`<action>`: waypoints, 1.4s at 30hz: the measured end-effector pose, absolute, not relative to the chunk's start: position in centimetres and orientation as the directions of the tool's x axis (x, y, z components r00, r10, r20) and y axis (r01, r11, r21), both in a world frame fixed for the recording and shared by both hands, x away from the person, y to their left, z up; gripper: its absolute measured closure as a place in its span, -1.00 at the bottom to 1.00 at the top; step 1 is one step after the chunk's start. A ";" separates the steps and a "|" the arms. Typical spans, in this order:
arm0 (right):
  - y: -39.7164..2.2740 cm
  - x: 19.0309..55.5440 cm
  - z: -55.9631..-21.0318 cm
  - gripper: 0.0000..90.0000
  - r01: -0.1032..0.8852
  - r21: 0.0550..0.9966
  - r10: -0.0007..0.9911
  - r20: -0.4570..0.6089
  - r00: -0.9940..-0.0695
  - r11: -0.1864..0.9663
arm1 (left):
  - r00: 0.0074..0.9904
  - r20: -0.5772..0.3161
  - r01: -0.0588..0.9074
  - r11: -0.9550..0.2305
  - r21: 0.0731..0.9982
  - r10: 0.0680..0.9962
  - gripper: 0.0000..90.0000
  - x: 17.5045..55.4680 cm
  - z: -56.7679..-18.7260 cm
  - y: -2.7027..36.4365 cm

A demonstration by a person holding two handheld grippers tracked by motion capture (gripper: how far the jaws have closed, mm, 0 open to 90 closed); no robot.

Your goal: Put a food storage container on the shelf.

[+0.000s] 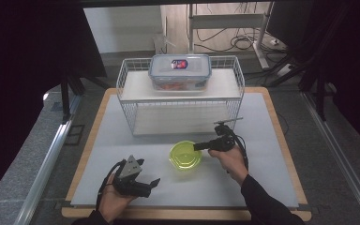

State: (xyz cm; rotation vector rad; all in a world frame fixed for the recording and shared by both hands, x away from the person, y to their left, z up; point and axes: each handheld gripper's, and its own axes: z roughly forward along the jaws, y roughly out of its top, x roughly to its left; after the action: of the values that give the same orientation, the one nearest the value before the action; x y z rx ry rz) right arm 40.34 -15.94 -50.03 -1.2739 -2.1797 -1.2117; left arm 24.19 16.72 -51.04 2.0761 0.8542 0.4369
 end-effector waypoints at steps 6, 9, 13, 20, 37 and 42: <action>-16.4 40.1 -50.1 0.80 0.845 0.493 0.521 0.675 -0.523 0.208 | 0.706 0.001 0.420 -0.420 0.805 0.708 -0.79 24.2 -51.1 16.8; -16.5 39.9 -49.7 0.80 0.830 0.515 0.527 0.654 -0.542 0.214 | 0.704 0.000 0.421 -0.418 0.805 0.710 -0.79 24.2 -51.1 16.8; -17.0 39.7 -48.9 0.80 0.829 0.526 0.517 0.664 -0.541 0.191 | 0.702 -0.001 0.423 -0.416 0.805 0.712 -0.79 24.3 -51.1 16.9; -17.8 39.2 -46.9 0.80 0.817 0.552 0.500 0.667 -0.552 0.165 | 0.697 -0.018 0.434 -0.401 0.807 0.717 -0.80 24.4 -51.1 17.1; -18.3 39.4 -39.7 0.81 0.797 0.593 0.448 0.684 -0.576 0.119 | 0.695 -0.028 0.447 -0.401 0.800 0.718 -0.89 24.4 -51.1 17.1; -18.4 39.6 -36.9 0.81 0.789 0.607 0.433 0.689 -0.581 0.094 | 0.696 -0.026 0.448 -0.406 0.797 0.717 -0.89 24.5 -51.1 17.1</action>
State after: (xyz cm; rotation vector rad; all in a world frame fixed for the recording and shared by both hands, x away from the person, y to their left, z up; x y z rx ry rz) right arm 39.57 -18.39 -36.85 -1.2060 -2.0444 -1.4831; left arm 24.49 17.05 -51.08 2.0669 0.8902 0.4081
